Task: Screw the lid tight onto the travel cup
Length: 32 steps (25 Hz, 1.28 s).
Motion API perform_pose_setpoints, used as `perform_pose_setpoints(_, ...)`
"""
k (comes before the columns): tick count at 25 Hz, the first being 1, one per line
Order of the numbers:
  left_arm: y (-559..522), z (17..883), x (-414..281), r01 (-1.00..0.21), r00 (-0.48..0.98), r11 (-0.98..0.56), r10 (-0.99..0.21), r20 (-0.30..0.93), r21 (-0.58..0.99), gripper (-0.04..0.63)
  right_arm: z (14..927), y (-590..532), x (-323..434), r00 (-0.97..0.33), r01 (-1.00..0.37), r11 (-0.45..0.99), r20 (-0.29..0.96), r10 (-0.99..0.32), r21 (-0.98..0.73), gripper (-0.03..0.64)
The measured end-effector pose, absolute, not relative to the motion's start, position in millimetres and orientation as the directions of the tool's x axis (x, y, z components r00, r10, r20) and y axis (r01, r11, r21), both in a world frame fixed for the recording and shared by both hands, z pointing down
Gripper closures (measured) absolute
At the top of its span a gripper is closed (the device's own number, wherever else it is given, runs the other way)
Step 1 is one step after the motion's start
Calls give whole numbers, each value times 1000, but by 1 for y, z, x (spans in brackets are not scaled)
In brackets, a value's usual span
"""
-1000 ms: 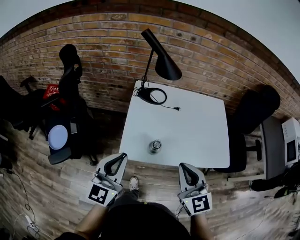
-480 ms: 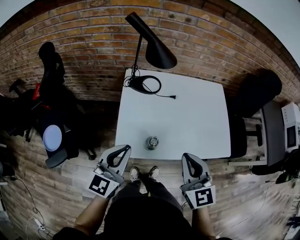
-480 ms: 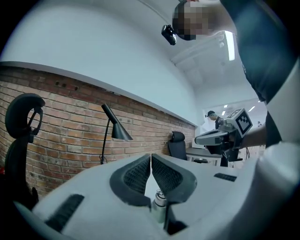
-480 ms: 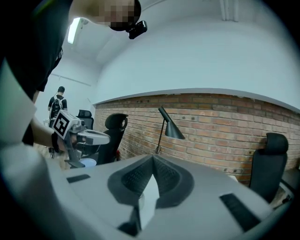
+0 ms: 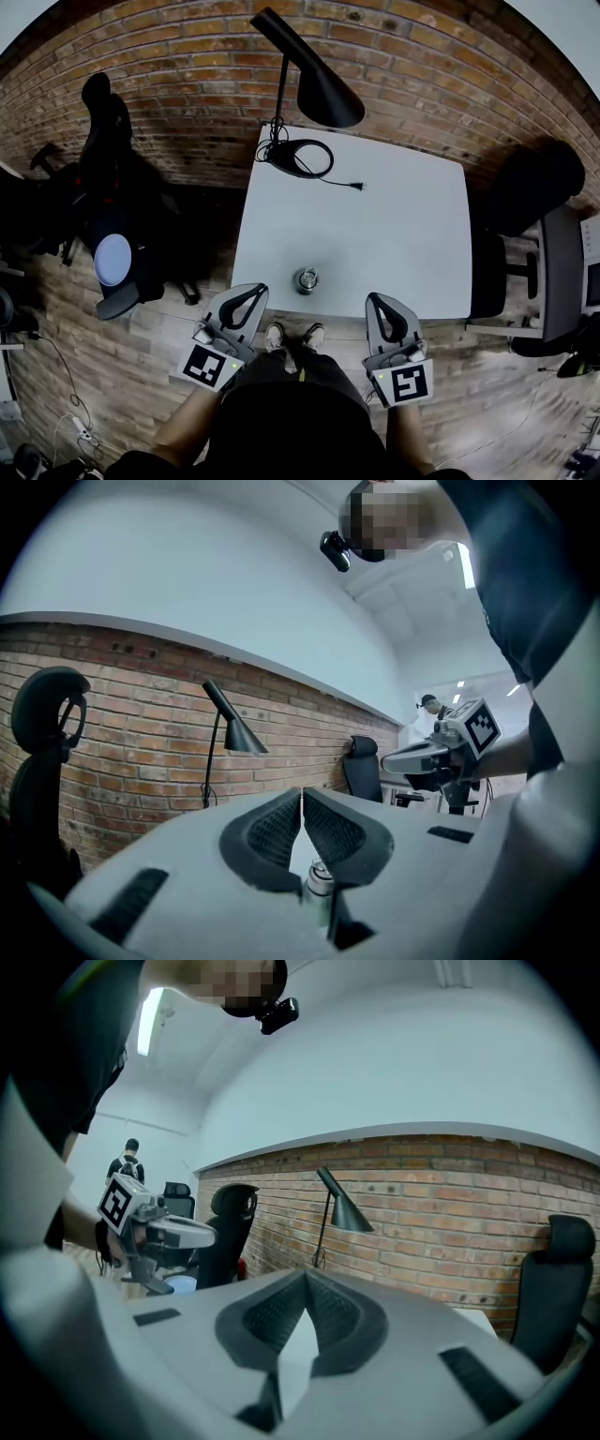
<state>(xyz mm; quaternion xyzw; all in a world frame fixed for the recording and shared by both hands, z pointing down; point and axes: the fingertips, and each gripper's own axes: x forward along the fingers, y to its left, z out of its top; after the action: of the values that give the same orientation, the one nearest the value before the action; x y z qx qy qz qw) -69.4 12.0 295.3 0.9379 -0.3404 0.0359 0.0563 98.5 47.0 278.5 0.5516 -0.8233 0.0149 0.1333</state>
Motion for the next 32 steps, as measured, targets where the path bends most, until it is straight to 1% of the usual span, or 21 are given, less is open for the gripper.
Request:
perform_pose_setpoints(4,15,305,-66,-665,745,-743,-655,124,71,565,289,43,102,-379,-904,414,247,-892,107,603)
perform_pose_setpoints(8,14,322,-59,-675,735,-734,-660,157,76,565,306,40,93,-451,-868,487,255,-855,99,603)
perform_pose_setpoints(12,12,348,-47,-655,752,-748,-633,182,105,563,338,37,82,-503,-834,546,300,-811,78,518)
perform_pose_setpoints(19,10,398,-16,-596,797,-790,-560,227,143,561,412,31,65,-586,-765,644,396,-707,17,427)
perform_pose_setpoints(20,8,401,-11,-582,806,-802,-549,220,132,555,423,30,64,-591,-757,653,406,-696,18,415)
perform_pose_setpoints(22,5,410,-6,-575,812,-806,-541,220,140,465,441,27,61,-600,-745,666,416,-683,18,406)
perform_pose_setpoints(27,6,427,-5,-560,819,-815,-517,248,152,448,465,24,46,-654,-709,705,400,-642,-26,374)
perform_pose_setpoints(32,5,439,2,-542,833,-819,-495,248,187,414,478,16,27,-722,-644,765,354,-594,-31,315)
